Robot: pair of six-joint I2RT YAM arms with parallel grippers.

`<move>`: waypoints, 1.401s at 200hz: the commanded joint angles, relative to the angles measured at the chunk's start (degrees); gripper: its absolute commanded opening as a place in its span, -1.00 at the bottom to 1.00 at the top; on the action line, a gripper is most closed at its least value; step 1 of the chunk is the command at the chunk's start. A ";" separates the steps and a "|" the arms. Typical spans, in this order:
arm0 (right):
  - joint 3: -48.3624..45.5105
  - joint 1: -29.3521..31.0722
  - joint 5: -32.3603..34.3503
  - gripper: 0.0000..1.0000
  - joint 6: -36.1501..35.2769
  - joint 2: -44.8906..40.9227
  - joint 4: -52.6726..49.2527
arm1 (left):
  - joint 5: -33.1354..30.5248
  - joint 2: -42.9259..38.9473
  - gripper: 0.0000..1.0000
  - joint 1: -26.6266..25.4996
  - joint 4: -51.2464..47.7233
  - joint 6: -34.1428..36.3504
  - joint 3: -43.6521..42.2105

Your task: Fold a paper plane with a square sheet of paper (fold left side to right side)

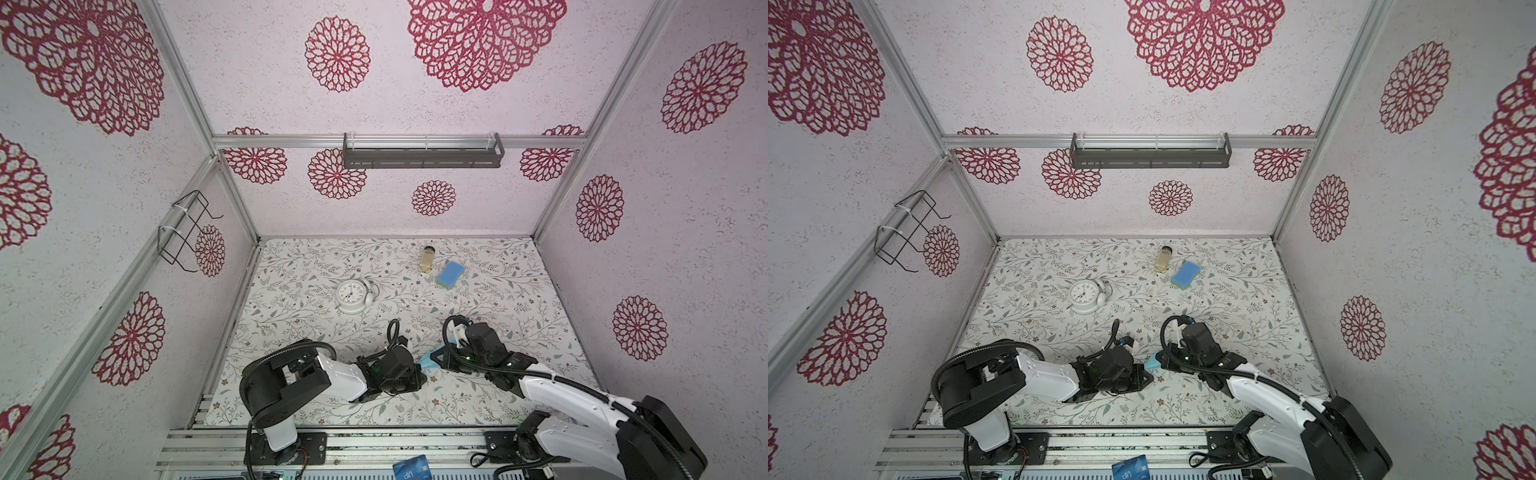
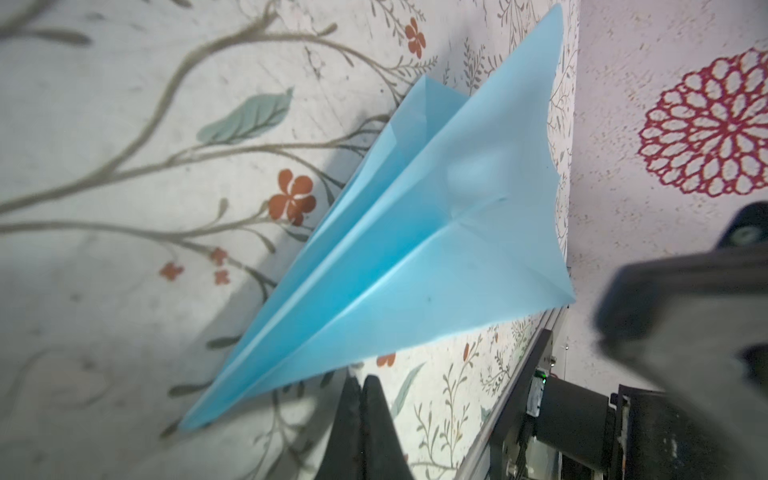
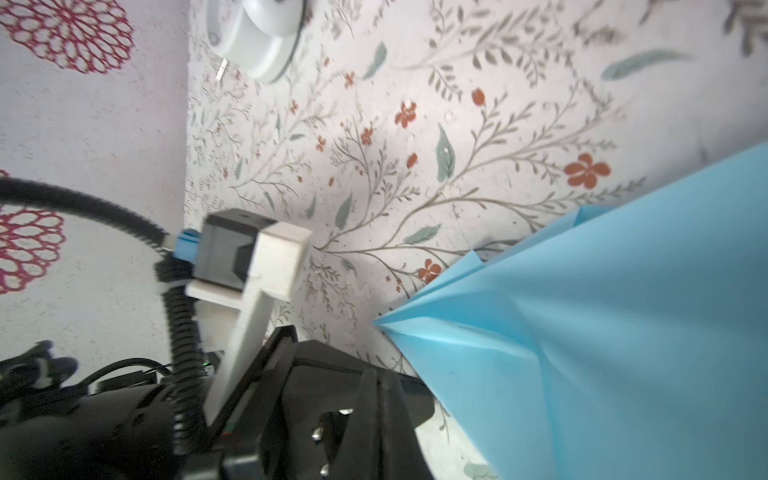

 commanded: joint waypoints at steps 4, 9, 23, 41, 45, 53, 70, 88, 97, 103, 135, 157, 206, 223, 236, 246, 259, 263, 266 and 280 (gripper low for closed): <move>2.24 -0.57 1.41 -1.00 -1.74 -7.77 -9.31 | 0.28 -7.19 -1.00 0.15 -6.85 3.41 2.46; 1.92 -0.57 1.60 -1.00 -1.61 -9.29 -10.79 | -0.15 -8.56 -1.00 0.25 -8.11 4.06 2.71; 0.50 -0.57 1.65 -1.00 -1.05 -13.56 -14.25 | -1.22 -11.70 -1.00 1.15 -11.71 5.63 3.32; -2.77 -0.57 0.74 -1.00 0.86 -17.47 -15.50 | -1.48 -13.14 -1.00 3.54 -14.88 7.73 4.71; -3.56 -0.59 0.44 -1.00 1.29 -18.03 -15.42 | -1.21 -12.95 -1.00 4.16 -15.51 8.27 5.12; -5.04 -0.57 -0.16 -1.00 1.86 -18.84 -15.16 | -0.27 -12.20 -1.00 5.56 -16.29 9.41 6.14; -7.97 -0.57 -1.36 -1.00 2.61 -19.67 -14.17 | 1.61 -8.93 -0.98 7.89 -17.09 11.83 8.93; -10.23 -0.57 -1.93 -1.00 2.49 -18.99 -12.86 | 3.81 -3.95 -0.91 9.58 -18.37 14.47 12.94; -11.10 -0.57 -1.84 -1.00 2.19 -18.21 -11.93 | 5.51 -1.28 -0.88 10.26 -18.43 15.40 14.93; -11.48 -0.57 -1.82 -1.00 2.10 -17.50 -11.24 | 6.40 0.48 -0.87 10.58 -18.57 15.88 16.29; -10.62 -0.66 -1.14 -1.00 0.45 -11.60 -7.27 | 9.70 8.30 -0.87 11.34 -20.09 17.86 22.66; -8.96 -0.66 -1.02 -1.00 -1.13 -7.13 -4.51 | 11.36 11.38 -0.86 11.51 -20.27 18.26 24.59; -3.81 -1.23 -0.99 -1.00 -4.98 -0.17 -3.41 | 14.39 14.02 -1.00 11.34 -18.82 17.21 24.84; -3.18 -1.53 -1.52 -1.00 -5.49 1.46 -2.62 | 14.64 14.06 -1.00 11.20 -18.40 16.85 24.31; -2.87 -1.67 -1.71 -1.00 -5.67 2.33 -2.08 | 14.87 14.01 -1.00 10.99 -18.21 16.73 23.91; -2.84 -1.71 -1.80 -1.00 -5.67 2.70 -1.60 | 14.88 13.97 -1.00 10.90 -18.13 16.61 23.64; -3.03 -1.81 -1.80 -1.00 -5.63 3.05 -1.12 | 14.94 13.97 -1.00 10.77 -17.75 16.35 23.29; -3.14 -1.89 -1.79 -1.00 -5.55 3.11 -1.09 | 14.94 13.99 -1.00 10.66 -17.65 16.41 23.25; -3.14 -1.89 -1.88 -1.00 -5.49 3.15 -0.89 | 15.01 14.03 -1.00 10.70 -17.61 16.39 23.17; -3.31 -1.98 -1.89 -1.00 -5.25 3.08 -0.55 | 15.06 14.03 -1.00 10.63 -17.45 16.32 23.16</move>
